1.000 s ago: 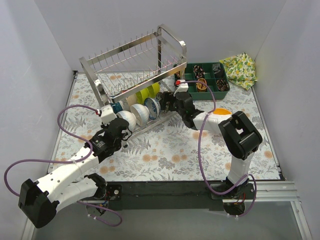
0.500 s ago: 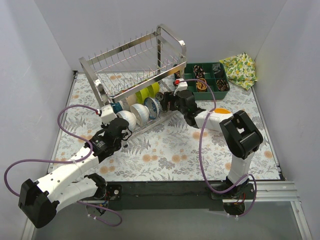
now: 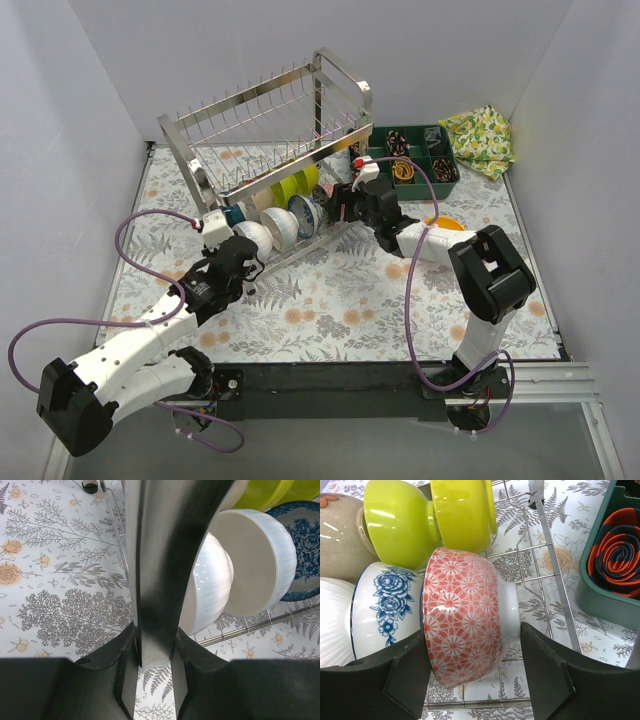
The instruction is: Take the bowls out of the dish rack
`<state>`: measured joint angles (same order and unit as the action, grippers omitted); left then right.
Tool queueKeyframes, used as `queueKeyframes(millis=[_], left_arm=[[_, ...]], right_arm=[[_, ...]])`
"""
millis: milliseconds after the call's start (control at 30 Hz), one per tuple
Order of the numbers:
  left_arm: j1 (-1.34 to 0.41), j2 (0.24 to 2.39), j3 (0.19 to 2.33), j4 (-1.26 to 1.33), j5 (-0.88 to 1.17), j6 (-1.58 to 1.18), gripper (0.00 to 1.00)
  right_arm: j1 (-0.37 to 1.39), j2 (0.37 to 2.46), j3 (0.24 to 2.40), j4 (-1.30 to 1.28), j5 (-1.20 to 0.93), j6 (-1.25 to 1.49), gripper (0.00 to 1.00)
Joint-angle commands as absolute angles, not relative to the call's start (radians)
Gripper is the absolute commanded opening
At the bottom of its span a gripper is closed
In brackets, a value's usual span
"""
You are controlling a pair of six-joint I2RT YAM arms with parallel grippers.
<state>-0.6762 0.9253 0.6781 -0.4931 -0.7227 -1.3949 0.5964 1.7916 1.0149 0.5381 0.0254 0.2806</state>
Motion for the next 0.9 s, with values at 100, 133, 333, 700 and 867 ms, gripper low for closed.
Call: queueKeyframes(millis=[100,133,333,700,867], left_arm=[[-0.672,0.868,0.678,-0.569,-0.807,-1.416,0.0],[-0.672,0.867,0.677,-0.568,-0.813,-1.414,0.0],[-0.672,0.871,0.675,-0.565,-0.808,-1.41,0.0],[-0.672,0.876,0.675,-0.548,-0.767,-1.404,0.0],[-0.672,0.87,0.676,-0.545,-0.765,-1.404,0.0]], right_arm=[[0.617,1.755,1.008,0.584,-0.081,0.275,0.63],[0.615,1.75,1.008,0.583,-0.086,0.269,0.61],[0.626,1.712,0.994,0.584,-0.087,0.23,0.43],[0.661,1.667,0.98,0.584,0.038,0.16,0.13],[0.663,1.655,0.996,0.584,0.06,0.144,0.04]])
